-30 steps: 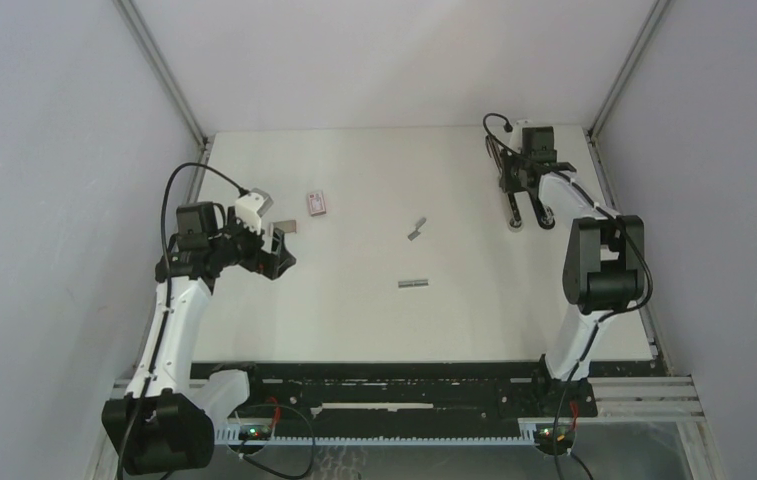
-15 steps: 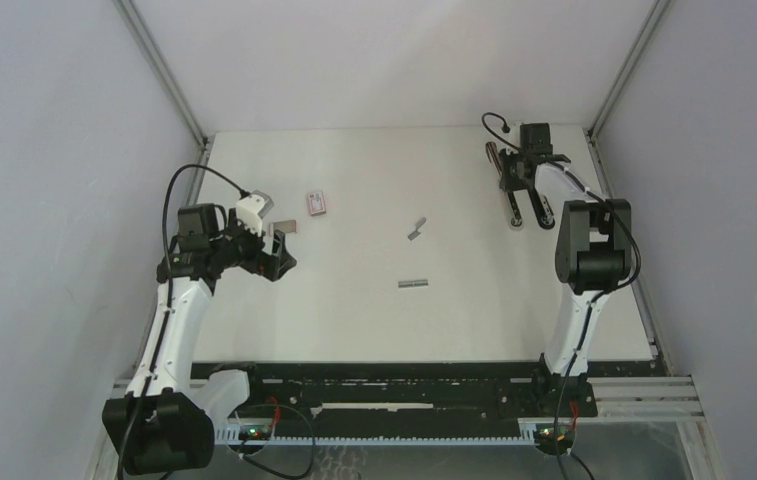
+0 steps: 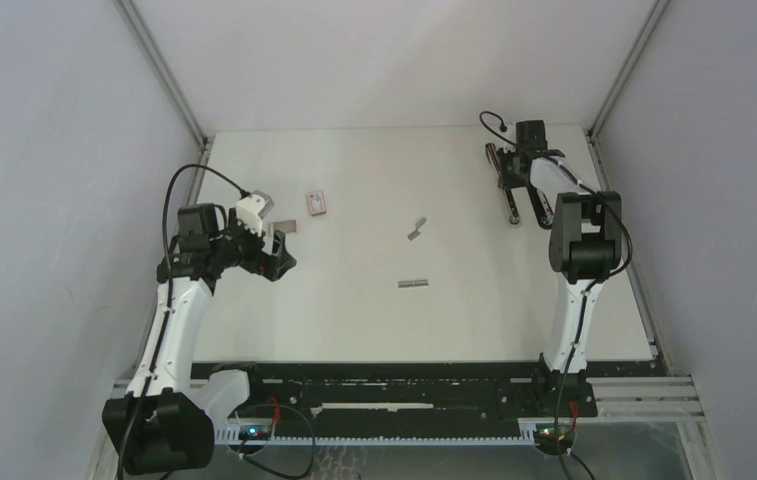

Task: Unload the staples from the stapler
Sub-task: Place the stapler at the center of the board.

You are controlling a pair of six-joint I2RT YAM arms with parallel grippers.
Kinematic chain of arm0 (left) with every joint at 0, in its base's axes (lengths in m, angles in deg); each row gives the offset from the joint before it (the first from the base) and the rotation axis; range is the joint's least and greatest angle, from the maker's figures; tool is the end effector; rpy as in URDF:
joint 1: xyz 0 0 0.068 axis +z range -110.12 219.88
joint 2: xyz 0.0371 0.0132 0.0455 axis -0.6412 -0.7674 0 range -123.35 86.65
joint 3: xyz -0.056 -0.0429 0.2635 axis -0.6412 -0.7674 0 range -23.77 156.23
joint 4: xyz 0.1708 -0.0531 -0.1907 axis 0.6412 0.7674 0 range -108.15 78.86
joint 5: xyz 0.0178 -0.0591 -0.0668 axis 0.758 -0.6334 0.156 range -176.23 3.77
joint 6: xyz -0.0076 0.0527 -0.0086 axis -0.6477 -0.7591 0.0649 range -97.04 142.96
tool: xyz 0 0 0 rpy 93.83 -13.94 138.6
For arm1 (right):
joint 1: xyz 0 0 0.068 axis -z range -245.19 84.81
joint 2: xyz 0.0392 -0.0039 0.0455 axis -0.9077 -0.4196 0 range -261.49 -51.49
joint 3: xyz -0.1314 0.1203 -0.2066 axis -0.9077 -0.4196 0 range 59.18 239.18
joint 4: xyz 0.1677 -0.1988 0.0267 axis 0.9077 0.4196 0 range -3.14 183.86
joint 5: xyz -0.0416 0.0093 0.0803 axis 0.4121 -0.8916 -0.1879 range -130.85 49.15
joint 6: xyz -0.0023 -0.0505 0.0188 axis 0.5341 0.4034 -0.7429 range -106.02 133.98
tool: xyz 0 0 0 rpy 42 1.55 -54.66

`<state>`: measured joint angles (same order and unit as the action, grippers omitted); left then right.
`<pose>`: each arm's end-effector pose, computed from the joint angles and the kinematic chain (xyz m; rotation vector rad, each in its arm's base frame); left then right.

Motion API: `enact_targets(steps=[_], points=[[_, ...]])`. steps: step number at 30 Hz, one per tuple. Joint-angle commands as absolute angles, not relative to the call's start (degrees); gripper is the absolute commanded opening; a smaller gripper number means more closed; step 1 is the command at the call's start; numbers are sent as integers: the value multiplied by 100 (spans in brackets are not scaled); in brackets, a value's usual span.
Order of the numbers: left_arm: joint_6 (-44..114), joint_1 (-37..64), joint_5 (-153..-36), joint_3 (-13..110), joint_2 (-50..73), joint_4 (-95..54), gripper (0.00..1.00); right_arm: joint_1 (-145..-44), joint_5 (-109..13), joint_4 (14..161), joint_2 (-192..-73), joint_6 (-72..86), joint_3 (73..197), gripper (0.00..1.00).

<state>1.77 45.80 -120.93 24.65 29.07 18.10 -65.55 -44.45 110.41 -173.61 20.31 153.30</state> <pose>0.2035 0.0006 0.2830 0.5761 2.1595 -0.4601 0.4729 0.0053 0.1893 -0.1709 2.4623 0.0325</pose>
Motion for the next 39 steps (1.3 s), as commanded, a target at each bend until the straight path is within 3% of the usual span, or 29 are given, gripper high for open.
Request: enact_targets(steps=[1, 16, 26, 39], points=[[52, 4613, -12229, 2338, 2998, 1651, 100, -6519, -4353, 10932, -17443, 1886, 15824, 0], [25, 4613, -12263, 2332, 2956, 1653, 100, -6528, -4243, 11311, -17891, 1767, 16262, 0], [28, 4613, -12284, 2324, 2967, 1649, 100, -6540, -4102, 11396, -17815, 1726, 16245, 30], [8, 4620, -12279, 2312, 3032, 1649, 100, -6671, -4042, 11546, -17031, 1866, 16126, 54]])
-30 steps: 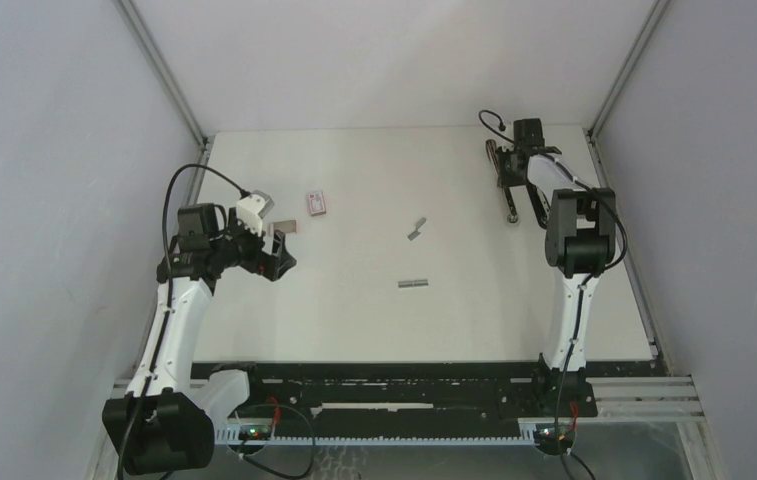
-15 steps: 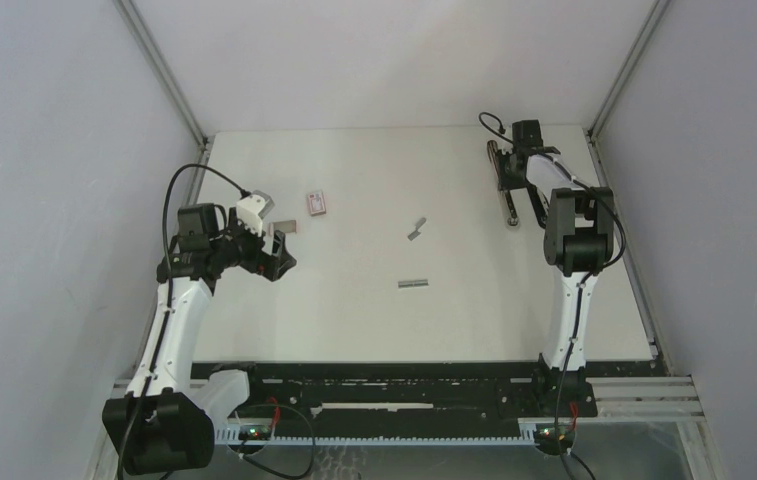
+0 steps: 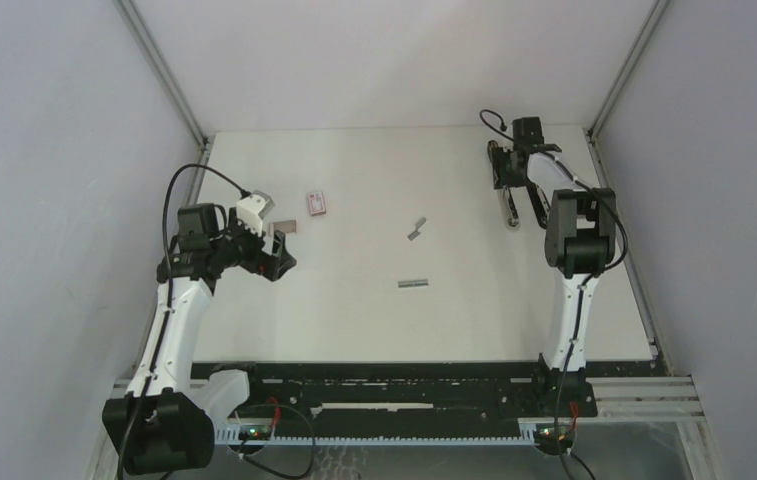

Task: Unload the staples from the stapler
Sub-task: Place the stapler at the center of the board, then move the staple box to the center of the board.

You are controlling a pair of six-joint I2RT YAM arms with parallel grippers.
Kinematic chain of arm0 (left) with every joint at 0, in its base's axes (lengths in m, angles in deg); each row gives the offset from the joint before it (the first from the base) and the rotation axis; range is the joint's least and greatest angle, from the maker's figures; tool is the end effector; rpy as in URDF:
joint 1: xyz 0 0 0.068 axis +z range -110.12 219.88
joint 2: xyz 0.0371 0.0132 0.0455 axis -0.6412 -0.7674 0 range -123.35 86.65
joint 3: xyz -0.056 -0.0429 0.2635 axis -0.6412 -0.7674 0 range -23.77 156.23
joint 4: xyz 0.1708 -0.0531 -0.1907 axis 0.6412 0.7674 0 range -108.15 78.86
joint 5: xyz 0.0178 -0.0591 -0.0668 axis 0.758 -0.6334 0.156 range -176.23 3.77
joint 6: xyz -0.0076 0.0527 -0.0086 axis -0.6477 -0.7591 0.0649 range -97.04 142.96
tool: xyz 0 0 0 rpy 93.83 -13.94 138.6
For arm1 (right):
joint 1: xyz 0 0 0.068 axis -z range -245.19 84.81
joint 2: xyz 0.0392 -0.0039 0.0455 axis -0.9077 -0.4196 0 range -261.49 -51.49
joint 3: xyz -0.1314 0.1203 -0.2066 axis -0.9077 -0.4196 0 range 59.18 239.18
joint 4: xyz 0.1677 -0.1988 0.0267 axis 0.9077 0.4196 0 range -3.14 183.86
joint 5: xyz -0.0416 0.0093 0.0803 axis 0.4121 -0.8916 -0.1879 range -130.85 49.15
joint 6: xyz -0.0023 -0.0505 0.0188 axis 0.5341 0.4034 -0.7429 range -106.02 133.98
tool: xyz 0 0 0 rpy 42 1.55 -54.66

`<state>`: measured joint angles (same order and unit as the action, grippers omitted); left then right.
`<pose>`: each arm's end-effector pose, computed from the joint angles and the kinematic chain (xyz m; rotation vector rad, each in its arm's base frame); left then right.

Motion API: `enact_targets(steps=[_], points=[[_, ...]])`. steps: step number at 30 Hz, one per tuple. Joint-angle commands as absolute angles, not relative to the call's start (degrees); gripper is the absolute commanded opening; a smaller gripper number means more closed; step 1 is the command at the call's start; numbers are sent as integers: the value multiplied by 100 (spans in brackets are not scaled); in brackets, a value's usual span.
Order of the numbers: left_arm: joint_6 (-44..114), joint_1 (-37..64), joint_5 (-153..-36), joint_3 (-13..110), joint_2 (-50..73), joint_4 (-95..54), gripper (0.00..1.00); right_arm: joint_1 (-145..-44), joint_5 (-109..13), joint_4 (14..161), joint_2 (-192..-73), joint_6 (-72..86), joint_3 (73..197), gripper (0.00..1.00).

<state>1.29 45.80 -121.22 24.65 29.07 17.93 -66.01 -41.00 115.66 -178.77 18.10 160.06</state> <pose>0.2036 0.0005 0.2833 0.5874 2.1513 -0.4596 0.4884 0.0072 0.1784 -0.1102 2.5319 -0.0197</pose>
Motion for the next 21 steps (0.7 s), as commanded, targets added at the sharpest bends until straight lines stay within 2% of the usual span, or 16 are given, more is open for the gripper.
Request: enact_targets(steps=[1, 10, 11, 12, 13, 16, 21], points=[[6, 4617, -12280, 2311, 3039, 1651, 100, -6703, -4068, 11549, -16916, 1898, 16085, 55], [-11, 4613, -12214, 2299, 3048, 1641, 100, -7035, -4709, 11390, -15412, 2481, 15053, 74], [-7, 4616, -12194, 2306, 3051, 1642, 100, -7073, -4808, 11386, -15230, 2542, 14944, 81], [0, 4613, -12177, 2313, 3056, 1633, 100, -7116, -4884, 11392, -15041, 2618, 14804, 94], [1, 4619, -12170, 2316, 3072, 1623, 100, -7162, -4930, 11399, -14865, 2691, 14712, 100], [12, 4612, -12054, 2307, 3114, 1554, 100, -7300, -5118, 11402, -14381, 2877, 14444, 100], [-4, 4613, -11876, 2280, 3113, 1515, 100, -7221, -6267, 11276, -13695, 2998, 13835, 100]])
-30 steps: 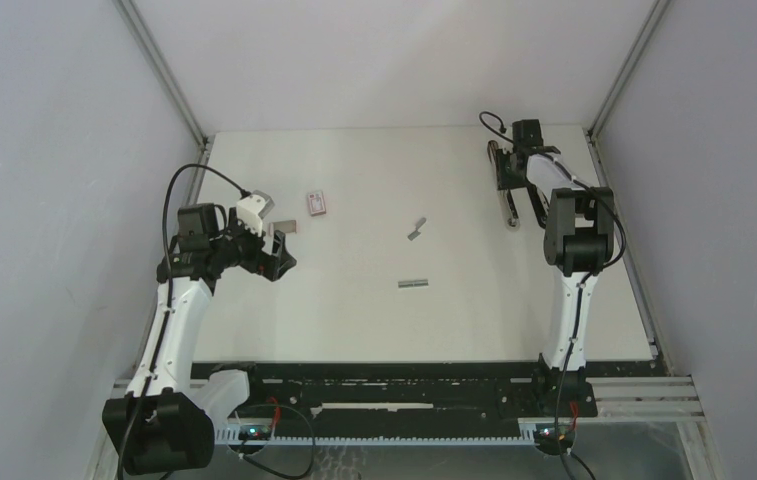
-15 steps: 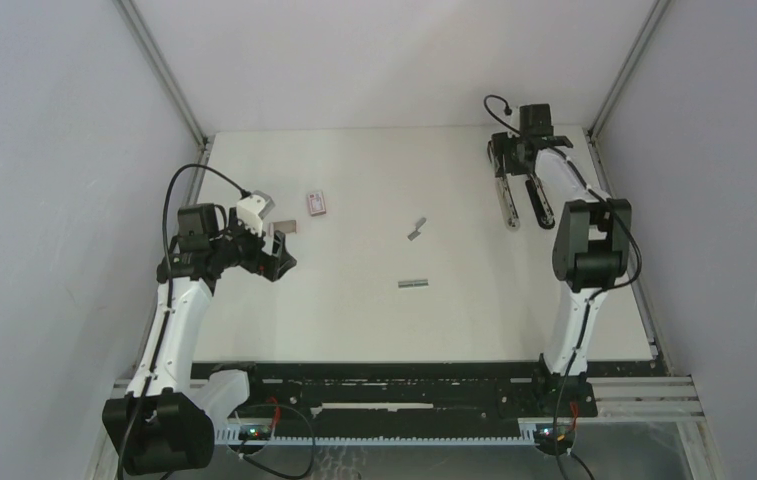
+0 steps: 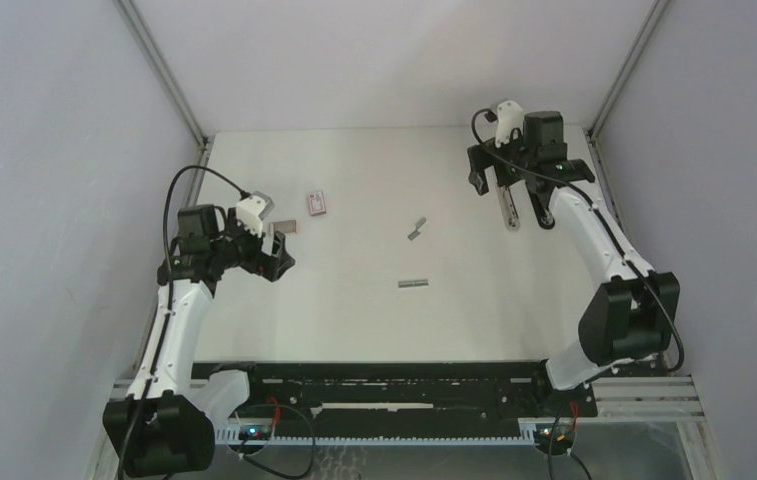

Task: Unload the staples from the stapler
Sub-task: Move the staple box to the center of the board.

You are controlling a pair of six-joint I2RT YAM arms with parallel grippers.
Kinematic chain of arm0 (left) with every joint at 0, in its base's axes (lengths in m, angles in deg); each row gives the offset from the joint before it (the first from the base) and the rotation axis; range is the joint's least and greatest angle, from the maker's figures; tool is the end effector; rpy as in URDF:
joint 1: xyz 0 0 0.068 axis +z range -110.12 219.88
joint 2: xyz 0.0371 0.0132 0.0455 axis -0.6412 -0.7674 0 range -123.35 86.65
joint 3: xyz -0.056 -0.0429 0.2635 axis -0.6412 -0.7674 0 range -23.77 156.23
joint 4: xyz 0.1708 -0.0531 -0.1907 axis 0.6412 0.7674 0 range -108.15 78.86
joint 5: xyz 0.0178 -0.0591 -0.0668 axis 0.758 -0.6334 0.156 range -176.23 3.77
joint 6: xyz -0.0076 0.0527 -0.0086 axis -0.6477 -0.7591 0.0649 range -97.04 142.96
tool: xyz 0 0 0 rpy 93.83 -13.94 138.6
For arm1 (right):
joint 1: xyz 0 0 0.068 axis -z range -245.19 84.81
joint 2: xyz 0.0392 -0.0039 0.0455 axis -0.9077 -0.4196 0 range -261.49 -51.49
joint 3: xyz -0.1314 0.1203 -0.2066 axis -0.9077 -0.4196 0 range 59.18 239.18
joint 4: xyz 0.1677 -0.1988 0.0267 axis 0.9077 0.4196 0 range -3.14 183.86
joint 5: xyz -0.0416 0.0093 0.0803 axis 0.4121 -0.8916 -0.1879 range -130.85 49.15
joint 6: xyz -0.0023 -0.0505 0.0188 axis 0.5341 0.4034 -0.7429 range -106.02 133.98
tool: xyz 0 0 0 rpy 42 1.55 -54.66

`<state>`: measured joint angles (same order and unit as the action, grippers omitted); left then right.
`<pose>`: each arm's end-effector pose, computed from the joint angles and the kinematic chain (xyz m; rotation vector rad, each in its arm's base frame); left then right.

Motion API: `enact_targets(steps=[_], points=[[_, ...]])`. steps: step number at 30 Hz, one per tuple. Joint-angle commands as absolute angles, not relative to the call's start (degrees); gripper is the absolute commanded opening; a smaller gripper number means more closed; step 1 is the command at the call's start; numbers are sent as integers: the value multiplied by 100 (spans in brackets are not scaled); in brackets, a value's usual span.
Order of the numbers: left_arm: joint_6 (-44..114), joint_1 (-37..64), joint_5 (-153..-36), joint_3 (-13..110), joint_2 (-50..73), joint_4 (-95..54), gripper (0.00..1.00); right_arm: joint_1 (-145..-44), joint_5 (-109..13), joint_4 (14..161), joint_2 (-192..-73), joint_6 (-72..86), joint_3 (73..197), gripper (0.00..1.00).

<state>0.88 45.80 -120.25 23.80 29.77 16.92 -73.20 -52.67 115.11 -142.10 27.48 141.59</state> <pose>0.2023 0.0009 0.2817 0.5907 2.1425 -0.4298 0.3568 0.0576 0.3373 -0.5219 2.1338 0.1737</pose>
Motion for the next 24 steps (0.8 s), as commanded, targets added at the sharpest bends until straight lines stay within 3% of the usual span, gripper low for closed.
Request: enact_targets(steps=[1, 5, 10, 16, 24], points=[[-3, 4617, -11816, 2281, 3105, 1500, 100, -7188, -6612, 11366, -13653, 3089, 13785, 100], [292, 4613, -11218, 2340, 2953, 1175, 100, -7355, -7447, 11903, -13525, 3740, 13673, 100], [719, 4618, -10114, 3049, 2058, 1086, 98, -7973, -7235, 12133, -12998, 4224, 13312, 100], [1242, 4612, -9069, 3886, 755, 973, 82, -8308, -6994, 11878, -12577, 4358, 12840, 100], [1970, 4630, -9502, 4941, -912, 1065, 60, -8160, -7085, 11747, -12716, 4343, 12642, 100]])
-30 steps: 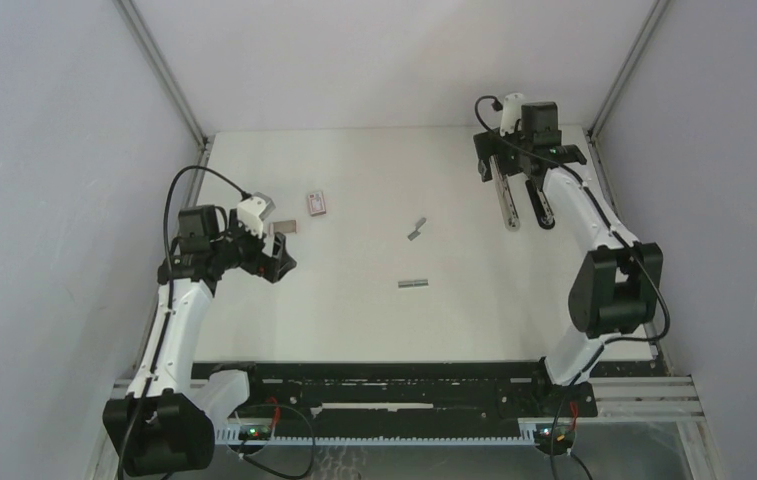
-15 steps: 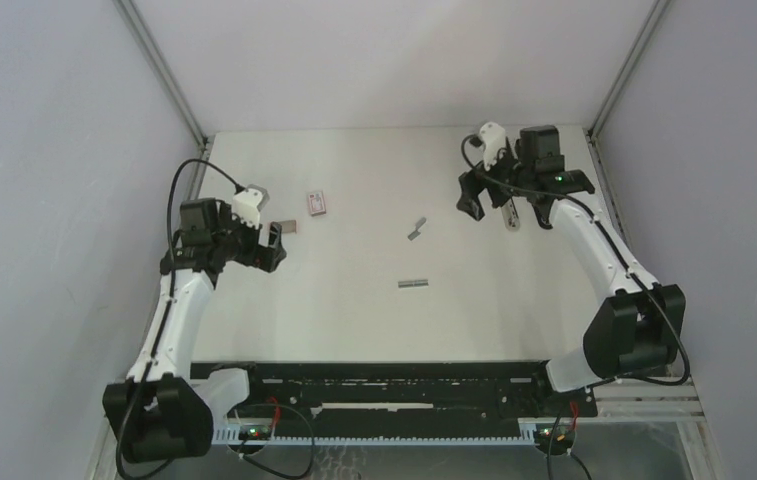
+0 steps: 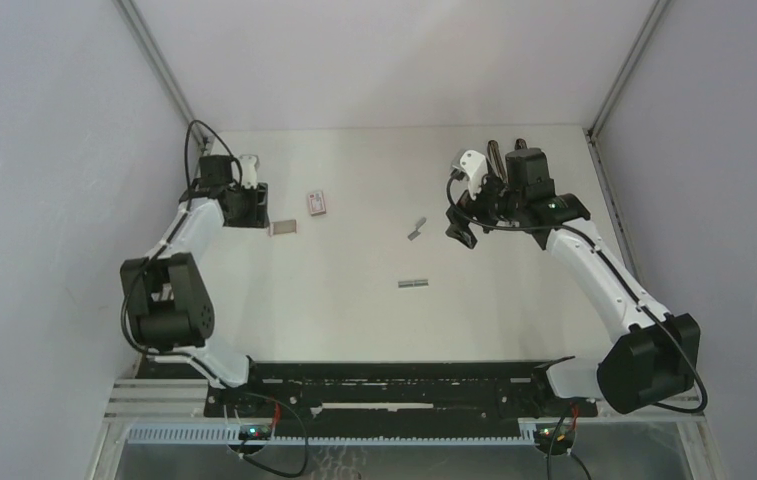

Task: Unload the staples from the stapler
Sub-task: Move the staple box to the center of the board.

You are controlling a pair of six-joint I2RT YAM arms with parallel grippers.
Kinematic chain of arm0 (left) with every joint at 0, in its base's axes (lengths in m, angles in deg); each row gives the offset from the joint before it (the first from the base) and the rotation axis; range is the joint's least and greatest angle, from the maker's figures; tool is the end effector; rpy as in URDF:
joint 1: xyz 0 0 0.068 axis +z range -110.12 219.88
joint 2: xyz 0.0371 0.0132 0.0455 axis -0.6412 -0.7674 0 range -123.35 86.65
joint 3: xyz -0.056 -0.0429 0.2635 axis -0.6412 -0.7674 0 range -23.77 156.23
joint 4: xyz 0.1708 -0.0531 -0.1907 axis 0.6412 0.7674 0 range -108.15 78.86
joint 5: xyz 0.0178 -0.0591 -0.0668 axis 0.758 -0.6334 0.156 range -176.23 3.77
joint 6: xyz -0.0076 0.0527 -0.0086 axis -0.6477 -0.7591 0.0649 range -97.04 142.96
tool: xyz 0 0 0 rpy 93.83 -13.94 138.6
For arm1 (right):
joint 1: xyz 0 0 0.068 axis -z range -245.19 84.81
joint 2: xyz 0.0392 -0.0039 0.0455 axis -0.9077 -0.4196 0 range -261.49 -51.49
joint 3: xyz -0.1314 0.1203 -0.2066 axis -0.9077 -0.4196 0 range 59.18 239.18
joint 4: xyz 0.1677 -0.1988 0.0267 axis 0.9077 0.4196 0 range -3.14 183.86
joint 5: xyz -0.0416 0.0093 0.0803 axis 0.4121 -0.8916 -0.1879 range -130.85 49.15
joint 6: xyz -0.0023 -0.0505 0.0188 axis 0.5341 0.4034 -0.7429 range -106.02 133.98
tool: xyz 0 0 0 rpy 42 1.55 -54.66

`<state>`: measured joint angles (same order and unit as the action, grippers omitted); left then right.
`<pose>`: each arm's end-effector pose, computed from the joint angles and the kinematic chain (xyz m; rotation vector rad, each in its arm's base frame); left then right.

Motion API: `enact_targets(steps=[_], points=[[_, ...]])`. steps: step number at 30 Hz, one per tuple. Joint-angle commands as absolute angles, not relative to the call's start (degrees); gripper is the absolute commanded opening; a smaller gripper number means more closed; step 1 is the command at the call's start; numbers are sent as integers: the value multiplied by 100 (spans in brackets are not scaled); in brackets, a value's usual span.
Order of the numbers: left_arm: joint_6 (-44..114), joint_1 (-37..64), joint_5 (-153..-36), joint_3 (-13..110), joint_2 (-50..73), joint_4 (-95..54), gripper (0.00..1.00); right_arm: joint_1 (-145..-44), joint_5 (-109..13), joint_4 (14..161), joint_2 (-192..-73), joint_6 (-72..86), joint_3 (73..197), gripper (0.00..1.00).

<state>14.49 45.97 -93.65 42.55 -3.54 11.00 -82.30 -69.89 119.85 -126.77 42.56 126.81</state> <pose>0.3336 0.0309 0.2459 0.1056 2.4836 -0.0543 0.2658 0.1000 0.3272 -1.0952 1.9256 0.4657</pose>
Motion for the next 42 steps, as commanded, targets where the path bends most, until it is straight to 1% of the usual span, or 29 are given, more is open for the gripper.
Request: enact_targets(steps=[1, 4, 6, 8, 9, 13, 23, 34, 40, 42], points=[[2029, 4634, -9574, 5048, -1077, 1087, 59, -8150, -7101, 11754, -12738, 4341, 12635, 100], [2184, 4650, -9737, 5302, -1516, 1106, 54, -8133, -7112, 11772, -12760, 4353, 12635, 100], [2260, 4658, -9733, 5490, -1692, 1129, 46, -8127, -7137, 11787, -12767, 4363, 12635, 100], [2343, 4686, -9738, 5597, -1807, 1135, 41, -8128, -7168, 11789, -12782, 4362, 12633, 100], [2391, 4719, -9743, 5623, -1843, 1132, 40, -8132, -7182, 11795, -12793, 4361, 12633, 100], [2463, 4780, -9770, 5651, -1981, 1074, 38, -8153, -7181, 11791, -12813, 4374, 12641, 100], [2488, 4877, -10204, 5697, -2408, 1006, 37, -8268, -7093, 11801, -12872, 4428, 12638, 100], [2542, 4893, -10188, 5747, -2665, 962, 35, -8268, -7111, 11818, -12901, 4431, 12633, 100], [2583, 4909, -10277, 5731, -2722, 876, 30, -8259, -7117, 11826, -12918, 4431, 12636, 100], [2603, 4916, -10330, 5738, -2759, 868, 27, -8252, -7116, 11828, -12927, 4435, 12633, 100]])
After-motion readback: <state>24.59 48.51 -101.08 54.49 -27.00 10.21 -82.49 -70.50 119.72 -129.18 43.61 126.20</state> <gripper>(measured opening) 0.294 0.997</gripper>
